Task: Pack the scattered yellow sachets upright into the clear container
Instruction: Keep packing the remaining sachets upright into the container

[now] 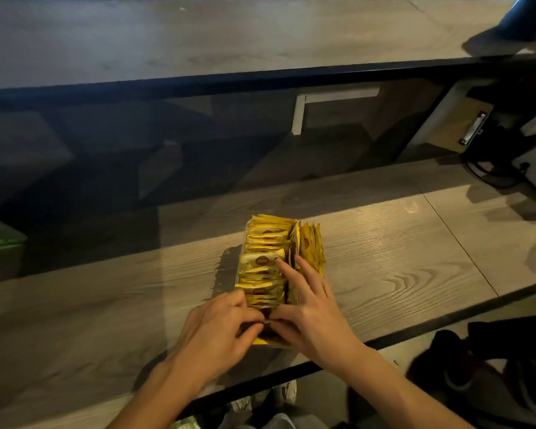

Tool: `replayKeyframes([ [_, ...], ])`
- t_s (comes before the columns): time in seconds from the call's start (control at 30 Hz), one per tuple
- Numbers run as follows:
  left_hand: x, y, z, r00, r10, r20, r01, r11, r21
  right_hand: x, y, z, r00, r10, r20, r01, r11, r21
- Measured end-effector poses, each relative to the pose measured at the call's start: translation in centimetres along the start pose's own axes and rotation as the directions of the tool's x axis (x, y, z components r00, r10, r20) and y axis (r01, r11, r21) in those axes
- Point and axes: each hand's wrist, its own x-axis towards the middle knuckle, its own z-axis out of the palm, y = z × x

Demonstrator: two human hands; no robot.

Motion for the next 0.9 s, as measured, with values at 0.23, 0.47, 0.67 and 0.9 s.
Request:
replayKeyframes([
  [0.23, -0.5, -0.1, 1.1, 0.991, -0.106, -0.080, 0.103, 0.994, -0.041, -0.1, 0.2, 1.2, 0.995, 0.038, -0.088, -0.030, 0.995, 0.097],
  [0.47, -0.1, 0.8, 0.9, 0.866, -0.438, -0.239, 0.344, 0.871, -0.350, 1.1, 5.1, -1.1, 0.906, 0.389, -0.164, -0.288, 0.854, 0.433],
  [0.67, 3.4, 2.0, -0.6, 0.802, -0.597, 0.025, 0.503, 0.651, -0.569, 3.3, 6.6, -0.1, 0.850, 0.527, 0.003, -0.438, 0.703, 0.561],
  [0.9, 4.1, 3.5, 0.9, 0.710, -0.703, 0.025, 0.586, 0.571, -0.575, 9.1, 10.8, -2.3, 0.915, 0.370, 0.163, -0.402, 0.789, 0.464],
])
